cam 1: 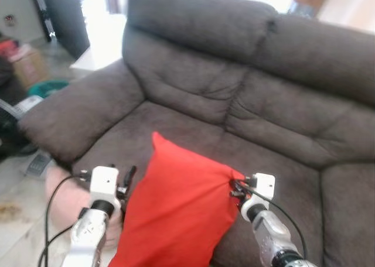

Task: Move the pillow to the sofa from floor

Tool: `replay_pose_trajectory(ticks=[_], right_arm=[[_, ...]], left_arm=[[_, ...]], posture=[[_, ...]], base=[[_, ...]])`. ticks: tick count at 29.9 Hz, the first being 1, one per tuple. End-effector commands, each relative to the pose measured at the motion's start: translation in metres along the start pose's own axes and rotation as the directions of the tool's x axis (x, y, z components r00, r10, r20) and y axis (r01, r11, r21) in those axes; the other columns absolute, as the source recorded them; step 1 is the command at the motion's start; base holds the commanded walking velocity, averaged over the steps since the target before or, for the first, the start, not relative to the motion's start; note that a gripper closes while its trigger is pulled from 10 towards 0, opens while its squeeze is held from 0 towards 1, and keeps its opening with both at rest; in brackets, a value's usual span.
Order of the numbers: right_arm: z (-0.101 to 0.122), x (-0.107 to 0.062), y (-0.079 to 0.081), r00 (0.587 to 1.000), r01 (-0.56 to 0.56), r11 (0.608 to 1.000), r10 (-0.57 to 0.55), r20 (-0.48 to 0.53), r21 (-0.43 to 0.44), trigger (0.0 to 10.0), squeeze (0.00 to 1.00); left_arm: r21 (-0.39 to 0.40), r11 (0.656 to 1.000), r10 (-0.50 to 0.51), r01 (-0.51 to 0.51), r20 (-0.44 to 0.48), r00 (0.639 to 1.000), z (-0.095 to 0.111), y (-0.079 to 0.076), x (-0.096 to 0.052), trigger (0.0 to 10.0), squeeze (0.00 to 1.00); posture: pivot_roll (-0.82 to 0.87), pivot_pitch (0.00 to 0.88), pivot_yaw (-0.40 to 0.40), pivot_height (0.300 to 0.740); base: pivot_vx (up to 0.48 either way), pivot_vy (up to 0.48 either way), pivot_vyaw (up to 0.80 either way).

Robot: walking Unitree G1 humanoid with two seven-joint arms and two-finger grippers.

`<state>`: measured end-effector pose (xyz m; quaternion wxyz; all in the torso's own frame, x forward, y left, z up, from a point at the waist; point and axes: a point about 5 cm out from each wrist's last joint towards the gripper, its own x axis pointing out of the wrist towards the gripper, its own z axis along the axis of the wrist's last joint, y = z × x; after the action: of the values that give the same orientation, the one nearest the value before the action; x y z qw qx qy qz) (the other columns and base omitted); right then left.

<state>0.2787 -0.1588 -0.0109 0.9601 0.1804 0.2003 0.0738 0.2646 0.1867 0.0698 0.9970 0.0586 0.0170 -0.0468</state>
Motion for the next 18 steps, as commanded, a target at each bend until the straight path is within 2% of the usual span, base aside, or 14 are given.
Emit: replay_pose_trajectory(ticks=[1, 12, 15, 18], right_arm=[[0.0345, 0.0016, -0.0154, 0.988, 0.056, 0.998, -0.051, 0.145, -0.029, 10.0, 0.00], [0.0342, 0.0005, -0.0178, 0.988, 0.068, 0.997, -0.062, 0.143, -0.035, 10.0, 0.00], [0.0348, 0.0005, -0.0183, 0.988, 0.070, 0.997, -0.065, 0.144, -0.035, 10.0, 0.00], [0.0352, 0.0006, -0.0181, 0.987, 0.068, 0.997, -0.062, 0.145, -0.041, 10.0, 0.00]], left_arm=[[-0.009, 1.000, -0.029, 0.029, -0.004, 1.000, -0.0028, -0.0081, -0.0008, 10.0, 0.00], [-0.007, 0.999, -0.042, 0.042, -0.001, 0.999, -0.0022, -0.0095, -0.0012, 10.0, 0.00], [-0.002, 0.999, -0.042, 0.042, 0.002, 0.999, -0.0018, -0.0098, -0.0011, 10.0, 0.00], [-0.031, 0.999, -0.033, 0.033, 0.003, 0.999, -0.0024, -0.0099, -0.0015, 10.0, 0.00]], posture=[[0.20, 0.031, -0.114, 0.740], [0.20, 0.020, -0.115, 0.740], [0.20, 0.023, -0.117, 0.740], [0.20, 0.024, -0.117, 0.740]], base=[[0.000, 0.000, -0.78], [0.000, 0.000, -0.78], [0.000, -0.331, -0.78], [0.000, 0.000, -0.78]])
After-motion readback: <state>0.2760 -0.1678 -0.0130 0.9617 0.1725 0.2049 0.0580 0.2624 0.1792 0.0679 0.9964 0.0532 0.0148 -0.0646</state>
